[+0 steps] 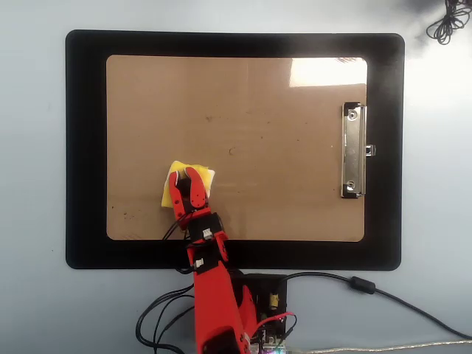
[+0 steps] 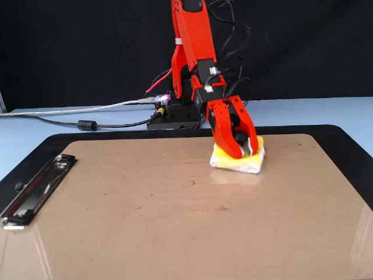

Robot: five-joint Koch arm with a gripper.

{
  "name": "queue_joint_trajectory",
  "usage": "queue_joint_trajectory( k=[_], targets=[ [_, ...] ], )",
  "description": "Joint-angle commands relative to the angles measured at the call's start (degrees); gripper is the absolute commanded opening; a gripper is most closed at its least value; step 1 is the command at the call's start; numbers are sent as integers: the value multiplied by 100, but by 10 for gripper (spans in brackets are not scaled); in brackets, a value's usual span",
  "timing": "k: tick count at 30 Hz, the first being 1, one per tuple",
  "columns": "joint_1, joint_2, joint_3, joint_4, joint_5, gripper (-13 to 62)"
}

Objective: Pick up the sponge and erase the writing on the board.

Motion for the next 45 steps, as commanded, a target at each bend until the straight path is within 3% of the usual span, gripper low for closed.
queue_joint_trajectory(
  k=[1,5,8,18,22,30,34,38,41,45],
  targets=[
    [-167,-466,-527,-88,-229,-81],
    [-132,-2241,-2426,-88,-360,-81],
    [-44,-2786,-3085,-79,-404,-80],
    [3103,-527,-562,-114,-9,-81],
    [3410,-466,-457,-149,439,-80],
    [2848,-3164,-3480,-158,404,-81],
    [2830,-2399,-2399,-176,387,-81],
    [2628,-369,-211,-176,387,-81],
    [2232,800,413,-105,352,-81],
    [1969,422,-167,-79,352,-81]
  ],
)
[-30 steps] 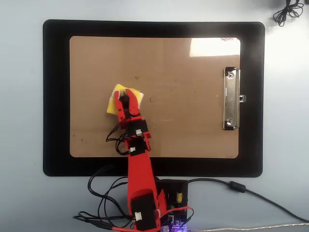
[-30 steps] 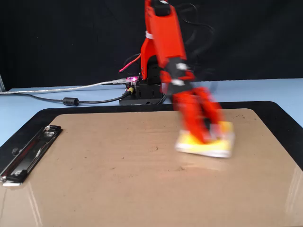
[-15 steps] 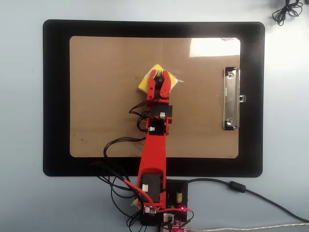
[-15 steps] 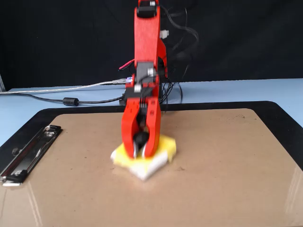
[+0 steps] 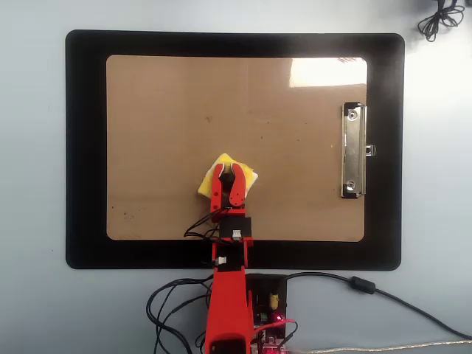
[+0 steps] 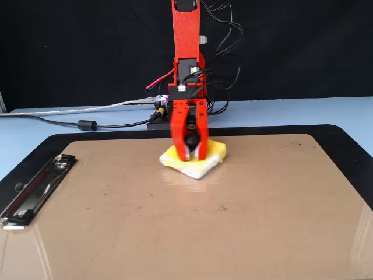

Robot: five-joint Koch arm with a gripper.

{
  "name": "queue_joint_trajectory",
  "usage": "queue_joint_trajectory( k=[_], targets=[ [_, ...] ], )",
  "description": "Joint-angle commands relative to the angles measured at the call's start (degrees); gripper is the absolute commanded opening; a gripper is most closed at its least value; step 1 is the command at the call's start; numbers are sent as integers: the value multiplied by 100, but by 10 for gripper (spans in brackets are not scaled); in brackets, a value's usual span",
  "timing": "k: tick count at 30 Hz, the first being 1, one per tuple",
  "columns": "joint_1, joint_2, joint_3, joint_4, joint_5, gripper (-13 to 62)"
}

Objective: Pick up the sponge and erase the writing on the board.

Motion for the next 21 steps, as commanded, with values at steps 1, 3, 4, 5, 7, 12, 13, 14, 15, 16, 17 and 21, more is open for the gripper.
queue_joint_trajectory(
  k=[1,3,4,5,7,12,13,14,15,16,17,21],
  targets=[
    [-88,114,-659,53,-97,-81],
    [-123,536,-1063,536,-70,-81],
    [-220,791,-1274,870,-70,-81],
    [-404,1028,-1441,1257,-70,-81],
    [-1116,1415,-1802,2109,-114,-81],
    [-2997,1204,-2408,2663,-492,-80],
    [-3278,967,-2522,2654,-615,-81],
    [-3533,747,-2628,2637,-721,-80],
    [-3744,580,-2698,2619,-800,-80],
    [-3920,457,-2751,2619,-870,-80],
    [-4025,413,-2751,2619,-879,-80],
    [-4289,70,-2751,2610,-879,-79]
  ],
)
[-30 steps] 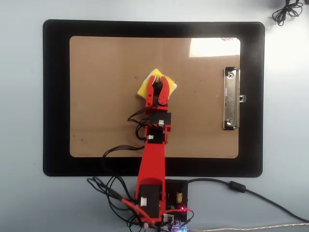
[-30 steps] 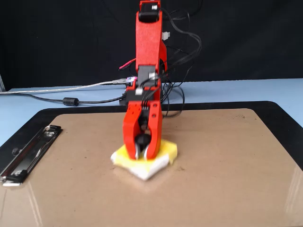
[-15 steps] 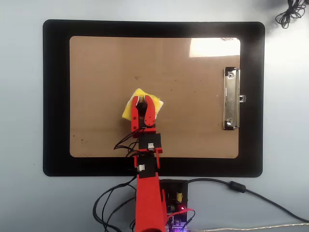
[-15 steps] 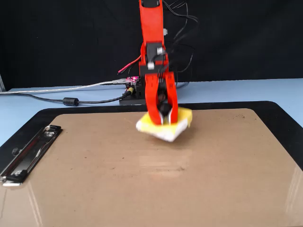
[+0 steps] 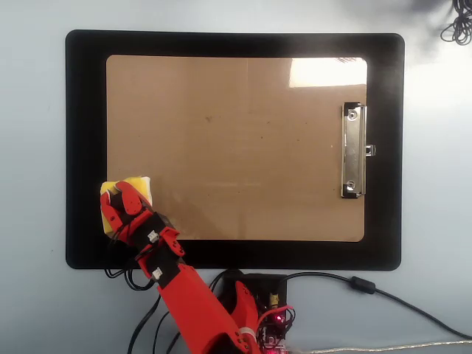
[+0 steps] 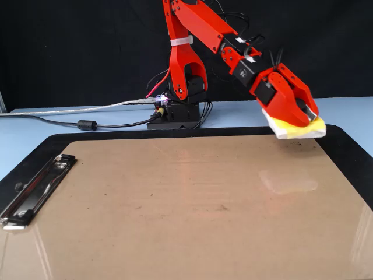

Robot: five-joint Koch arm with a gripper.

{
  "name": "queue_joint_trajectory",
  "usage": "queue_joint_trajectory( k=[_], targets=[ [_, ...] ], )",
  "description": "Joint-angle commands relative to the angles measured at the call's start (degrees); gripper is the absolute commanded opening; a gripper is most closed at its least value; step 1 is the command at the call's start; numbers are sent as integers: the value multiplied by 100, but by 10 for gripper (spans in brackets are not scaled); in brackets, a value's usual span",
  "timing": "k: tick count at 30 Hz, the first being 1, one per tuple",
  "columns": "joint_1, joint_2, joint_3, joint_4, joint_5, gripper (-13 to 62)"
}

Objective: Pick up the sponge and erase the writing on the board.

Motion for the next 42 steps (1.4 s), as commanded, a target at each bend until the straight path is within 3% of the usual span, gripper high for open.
queue_joint_trajectory(
  k=[1,9,10,13,16,21,26,30,33,38,42],
  targets=[
    [-229,-220,-308,-193,-237,-79],
    [-448,-747,-369,-756,-237,-67],
    [-448,-747,-369,-756,-237,-19],
    [-519,-738,-378,-773,-229,243],
    [-563,-712,-360,-703,-237,325],
    [-554,18,-387,-343,-246,325],
    [-422,1600,-773,2276,-396,325],
    [519,2514,-1283,5353,-791,326],
    [1872,2725,-1310,6996,-598,327],
    [3428,2936,-255,7488,-378,330],
    [3542,3480,826,7559,-360,338]
  ],
)
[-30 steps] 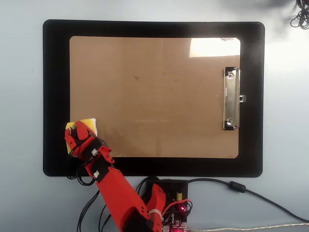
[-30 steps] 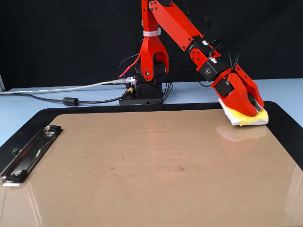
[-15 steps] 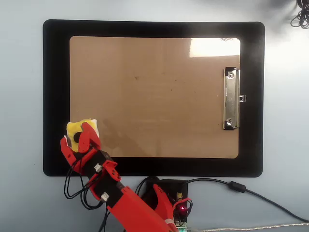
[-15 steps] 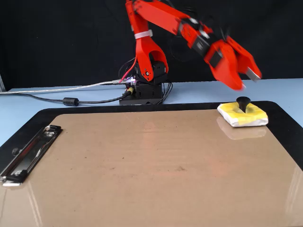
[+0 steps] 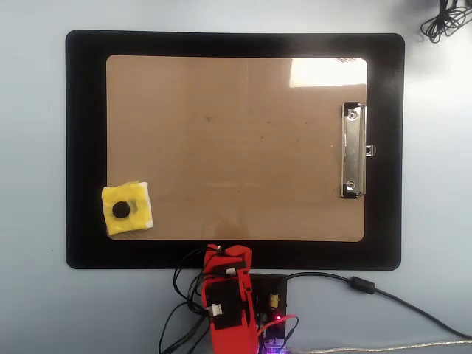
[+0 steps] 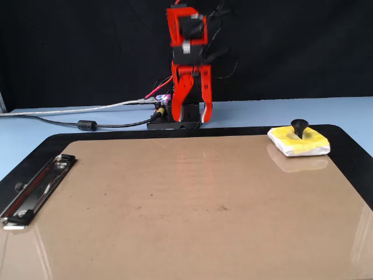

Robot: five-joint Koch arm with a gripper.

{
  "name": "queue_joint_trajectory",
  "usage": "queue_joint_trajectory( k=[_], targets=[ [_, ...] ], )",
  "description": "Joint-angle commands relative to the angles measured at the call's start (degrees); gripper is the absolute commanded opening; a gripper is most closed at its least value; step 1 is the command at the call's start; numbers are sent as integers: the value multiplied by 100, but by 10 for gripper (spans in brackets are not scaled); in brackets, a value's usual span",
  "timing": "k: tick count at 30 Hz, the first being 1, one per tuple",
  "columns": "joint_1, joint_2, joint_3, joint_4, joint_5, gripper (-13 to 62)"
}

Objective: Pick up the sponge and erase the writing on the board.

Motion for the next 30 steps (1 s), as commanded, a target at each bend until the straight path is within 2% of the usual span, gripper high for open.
queue_joint_trajectory(
  k=[1,12,19,25,30],
  targets=[
    [-79,281,18,141,18,338],
    [-35,290,246,1547,308,340],
    [246,290,519,1556,765,339],
    [1037,281,571,1556,791,340],
    [1072,272,545,1556,879,343]
  ],
)
